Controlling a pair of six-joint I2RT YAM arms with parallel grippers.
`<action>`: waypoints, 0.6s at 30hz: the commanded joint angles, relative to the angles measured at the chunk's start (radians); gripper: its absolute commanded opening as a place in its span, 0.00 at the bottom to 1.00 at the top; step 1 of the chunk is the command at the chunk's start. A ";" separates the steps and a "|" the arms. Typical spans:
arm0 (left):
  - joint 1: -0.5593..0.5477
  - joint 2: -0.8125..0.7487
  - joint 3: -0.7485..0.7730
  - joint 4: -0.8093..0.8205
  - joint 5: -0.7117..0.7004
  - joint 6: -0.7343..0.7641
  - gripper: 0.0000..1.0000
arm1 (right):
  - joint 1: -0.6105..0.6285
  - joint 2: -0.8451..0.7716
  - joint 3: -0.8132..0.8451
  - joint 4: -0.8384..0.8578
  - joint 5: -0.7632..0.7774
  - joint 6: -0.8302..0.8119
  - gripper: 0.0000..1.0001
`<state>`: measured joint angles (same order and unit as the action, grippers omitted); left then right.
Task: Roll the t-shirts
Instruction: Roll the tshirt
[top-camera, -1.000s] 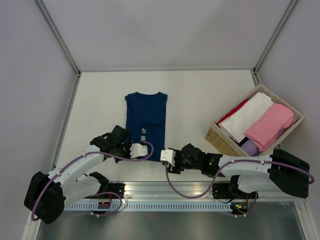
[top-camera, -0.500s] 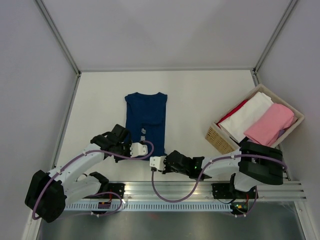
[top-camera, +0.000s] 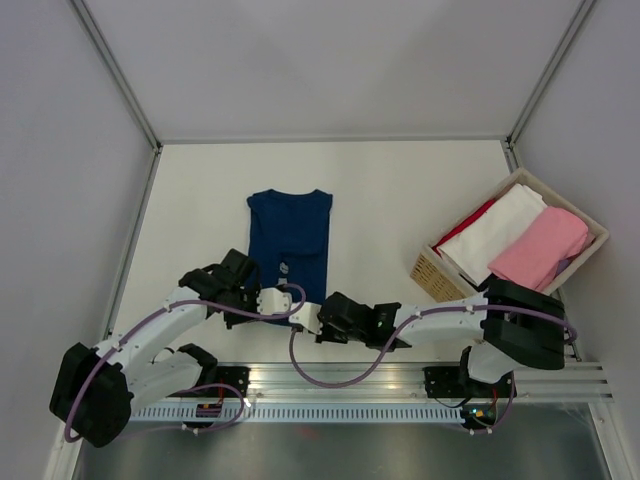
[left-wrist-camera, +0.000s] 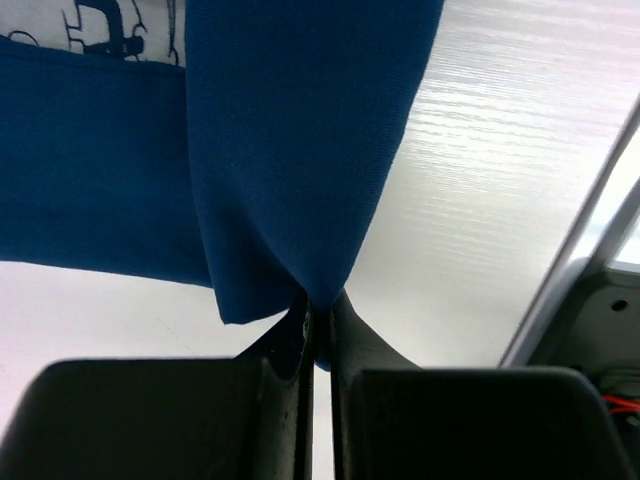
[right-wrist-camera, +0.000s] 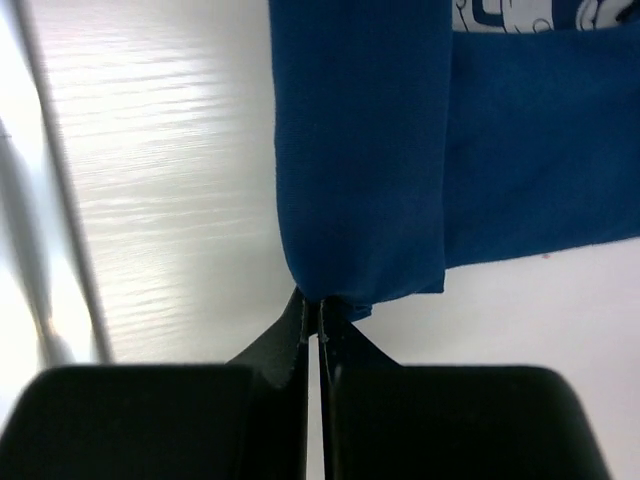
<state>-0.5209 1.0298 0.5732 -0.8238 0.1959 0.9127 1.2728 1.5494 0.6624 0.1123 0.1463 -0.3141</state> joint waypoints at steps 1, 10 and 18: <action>0.004 -0.027 0.051 -0.112 0.077 0.044 0.02 | -0.012 -0.087 0.039 -0.166 -0.288 0.104 0.00; 0.027 0.056 0.114 -0.224 0.100 0.172 0.02 | -0.260 -0.091 0.017 -0.181 -0.807 0.202 0.00; 0.162 0.286 0.212 -0.229 0.158 0.221 0.02 | -0.458 0.080 0.016 -0.068 -1.010 0.204 0.00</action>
<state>-0.3969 1.2568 0.7216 -1.0180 0.3260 1.0622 0.8650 1.5719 0.6842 0.0158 -0.7155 -0.1219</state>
